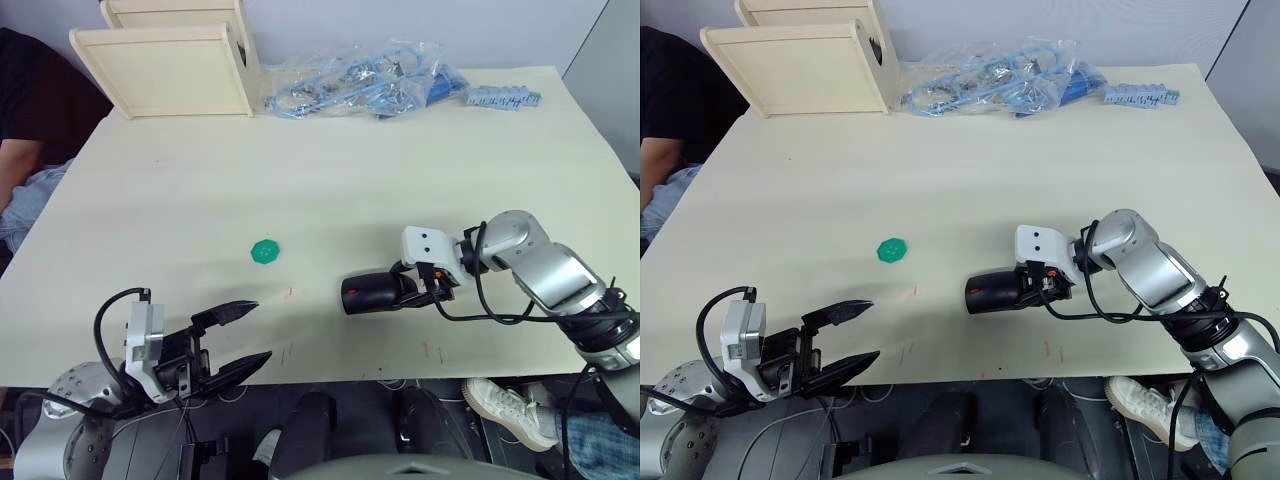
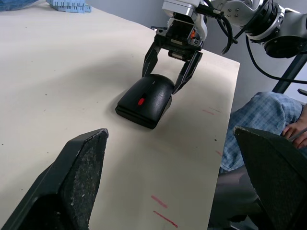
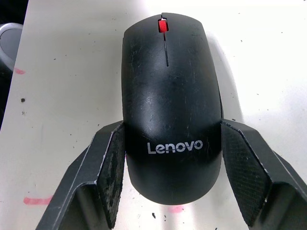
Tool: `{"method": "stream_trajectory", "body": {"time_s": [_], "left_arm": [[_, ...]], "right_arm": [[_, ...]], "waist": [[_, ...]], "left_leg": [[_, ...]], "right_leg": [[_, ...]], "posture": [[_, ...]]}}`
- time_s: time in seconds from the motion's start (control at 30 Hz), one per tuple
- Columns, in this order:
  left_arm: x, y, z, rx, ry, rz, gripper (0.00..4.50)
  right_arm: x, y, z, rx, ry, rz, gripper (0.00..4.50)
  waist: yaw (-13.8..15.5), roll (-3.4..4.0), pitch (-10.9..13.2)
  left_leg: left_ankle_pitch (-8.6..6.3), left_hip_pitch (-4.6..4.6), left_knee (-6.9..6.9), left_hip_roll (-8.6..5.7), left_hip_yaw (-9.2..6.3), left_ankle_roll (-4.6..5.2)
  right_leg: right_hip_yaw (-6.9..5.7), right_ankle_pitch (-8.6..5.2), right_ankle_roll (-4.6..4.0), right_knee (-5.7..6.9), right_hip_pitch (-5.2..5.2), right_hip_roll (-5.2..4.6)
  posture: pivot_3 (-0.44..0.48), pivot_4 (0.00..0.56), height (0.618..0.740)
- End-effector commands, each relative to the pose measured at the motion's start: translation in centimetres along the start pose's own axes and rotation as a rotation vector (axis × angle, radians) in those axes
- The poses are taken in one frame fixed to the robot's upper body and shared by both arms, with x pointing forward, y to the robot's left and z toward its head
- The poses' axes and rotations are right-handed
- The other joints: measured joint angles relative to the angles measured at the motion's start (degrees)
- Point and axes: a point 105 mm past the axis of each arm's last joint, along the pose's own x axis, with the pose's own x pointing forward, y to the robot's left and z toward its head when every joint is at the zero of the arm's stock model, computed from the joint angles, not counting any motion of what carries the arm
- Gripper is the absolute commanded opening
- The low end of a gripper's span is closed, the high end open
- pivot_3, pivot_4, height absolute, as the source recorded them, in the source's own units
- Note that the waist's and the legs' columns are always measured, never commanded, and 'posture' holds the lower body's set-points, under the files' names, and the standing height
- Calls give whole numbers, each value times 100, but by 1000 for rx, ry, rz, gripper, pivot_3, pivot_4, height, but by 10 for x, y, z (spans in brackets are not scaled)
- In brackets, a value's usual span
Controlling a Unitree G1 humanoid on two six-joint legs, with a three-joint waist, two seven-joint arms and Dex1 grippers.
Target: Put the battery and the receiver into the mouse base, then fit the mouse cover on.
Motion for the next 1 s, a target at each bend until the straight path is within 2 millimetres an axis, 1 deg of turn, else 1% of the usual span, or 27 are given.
{"method": "stream_trajectory", "body": {"time_s": [0.03,1.0], "left_arm": [[0,-3,9,32,-19,-2,4500],[-1,-2,8,28,-16,-4,4500]], "right_arm": [[-4,1,11,-39,-20,8,2781],[-5,1,14,-37,-30,6,2781]], "waist": [[0,0,0],[0,0,0]], "left_leg": [[0,0,0,0,0,0],[0,0,0,0,0,0]], "right_leg": [[0,0,0,0,0,0],[0,0,0,0,0,0]], "posture": [[0,150,740],[0,150,740]]}}
